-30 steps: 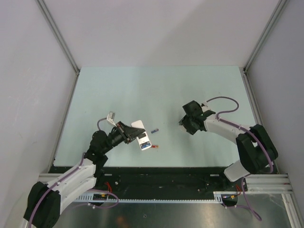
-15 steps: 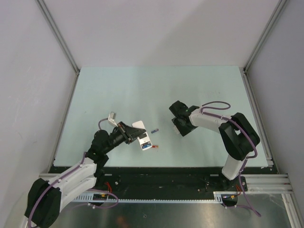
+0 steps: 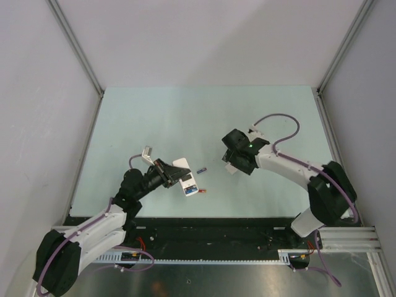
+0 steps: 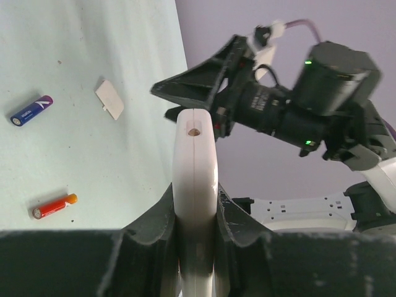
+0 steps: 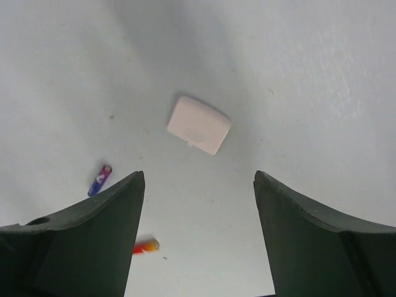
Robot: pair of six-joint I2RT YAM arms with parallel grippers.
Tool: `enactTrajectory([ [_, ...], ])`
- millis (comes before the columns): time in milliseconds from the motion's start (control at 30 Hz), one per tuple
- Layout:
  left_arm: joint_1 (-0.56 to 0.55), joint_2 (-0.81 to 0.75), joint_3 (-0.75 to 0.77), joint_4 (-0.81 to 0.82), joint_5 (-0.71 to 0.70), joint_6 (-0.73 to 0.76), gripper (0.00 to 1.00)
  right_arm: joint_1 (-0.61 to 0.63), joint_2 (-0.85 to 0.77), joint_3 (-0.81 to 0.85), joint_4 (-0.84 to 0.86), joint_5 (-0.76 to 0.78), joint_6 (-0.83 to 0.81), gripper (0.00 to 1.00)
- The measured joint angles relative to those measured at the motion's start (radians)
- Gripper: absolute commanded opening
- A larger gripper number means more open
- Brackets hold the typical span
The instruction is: Load the batteries into the remote control
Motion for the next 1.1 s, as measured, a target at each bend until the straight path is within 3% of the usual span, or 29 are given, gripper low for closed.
enactTrajectory([
  [233,0.0,-0.018,0.0,0.0,-0.002,0.014,0.0,0.003,-0.055,0.018,0.083,-0.039,-0.627,0.77],
  [400,0.0,-0.029,-0.008,0.001,-0.005,0.019,0.0,-0.003,0.061,0.018,0.118,-0.086,-0.877,0.74],
  [733,0.0,-0.033,-0.029,-0.002,-0.004,0.029,0.0,-0.001,0.167,0.053,0.207,-0.156,-1.062,0.71],
  [1100,0.0,-0.032,-0.029,-0.002,-0.001,0.036,0.0,-0.001,0.219,0.055,0.201,-0.159,-1.083,0.61],
])
